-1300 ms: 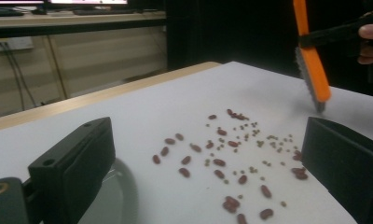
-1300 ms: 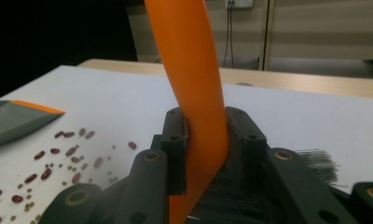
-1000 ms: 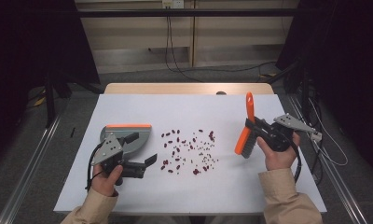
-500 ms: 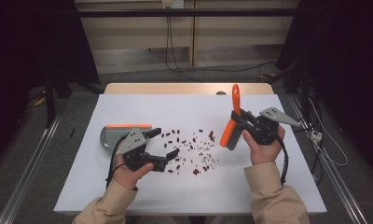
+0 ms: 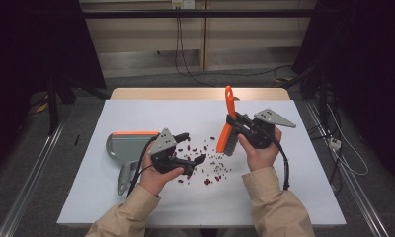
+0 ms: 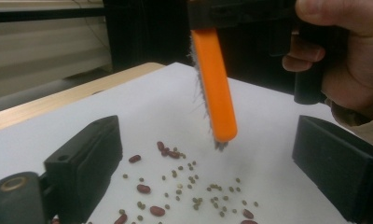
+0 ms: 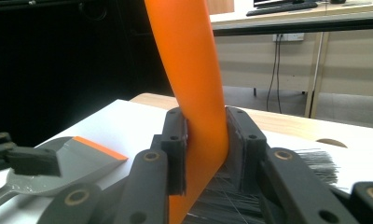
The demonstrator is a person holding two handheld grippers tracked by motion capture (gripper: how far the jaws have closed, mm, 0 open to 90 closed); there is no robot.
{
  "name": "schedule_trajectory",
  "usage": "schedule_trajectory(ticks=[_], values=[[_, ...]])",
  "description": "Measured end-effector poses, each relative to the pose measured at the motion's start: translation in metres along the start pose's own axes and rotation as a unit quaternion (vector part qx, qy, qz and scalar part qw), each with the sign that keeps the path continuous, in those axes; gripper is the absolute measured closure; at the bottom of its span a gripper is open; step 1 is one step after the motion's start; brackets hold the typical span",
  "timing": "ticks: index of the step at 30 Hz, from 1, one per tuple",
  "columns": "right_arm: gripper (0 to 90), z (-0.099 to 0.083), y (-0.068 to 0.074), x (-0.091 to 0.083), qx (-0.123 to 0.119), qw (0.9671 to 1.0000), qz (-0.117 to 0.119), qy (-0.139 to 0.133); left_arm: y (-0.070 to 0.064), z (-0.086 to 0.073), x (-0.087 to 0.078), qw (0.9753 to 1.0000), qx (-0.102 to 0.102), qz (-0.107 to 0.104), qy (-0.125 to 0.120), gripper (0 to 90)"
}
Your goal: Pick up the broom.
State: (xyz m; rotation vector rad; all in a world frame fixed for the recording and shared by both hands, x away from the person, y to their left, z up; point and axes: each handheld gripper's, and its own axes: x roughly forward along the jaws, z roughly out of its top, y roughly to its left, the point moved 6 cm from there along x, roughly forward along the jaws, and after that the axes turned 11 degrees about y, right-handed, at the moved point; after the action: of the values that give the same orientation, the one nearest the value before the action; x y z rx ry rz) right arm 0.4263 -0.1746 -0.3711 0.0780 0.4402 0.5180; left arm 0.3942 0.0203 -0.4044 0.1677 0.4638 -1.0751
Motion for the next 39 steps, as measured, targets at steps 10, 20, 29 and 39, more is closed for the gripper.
schedule_trajectory(ticks=[10,20,29,39], values=[[70.7,0.004,0.02,0.026,-0.012,0.9998,0.014,0.003,0.009,0.001,0.028,0.9995,-0.016,0.019,0.019,22.9],[70.7,0.005,0.03,0.036,-0.015,0.9992,0.035,0.007,0.021,-0.007,0.043,0.9982,-0.036,0.028,0.039,53.2],[70.3,0.006,0.037,0.037,-0.012,0.9988,0.048,0.003,0.018,-0.009,0.041,0.9966,-0.046,0.04,0.054,70.5],[44.8,0.006,0.038,0.037,0.011,0.9995,0.026,-0.01,0.025,-0.011,0.032,0.9941,-0.039,0.091,0.044,71.0]])
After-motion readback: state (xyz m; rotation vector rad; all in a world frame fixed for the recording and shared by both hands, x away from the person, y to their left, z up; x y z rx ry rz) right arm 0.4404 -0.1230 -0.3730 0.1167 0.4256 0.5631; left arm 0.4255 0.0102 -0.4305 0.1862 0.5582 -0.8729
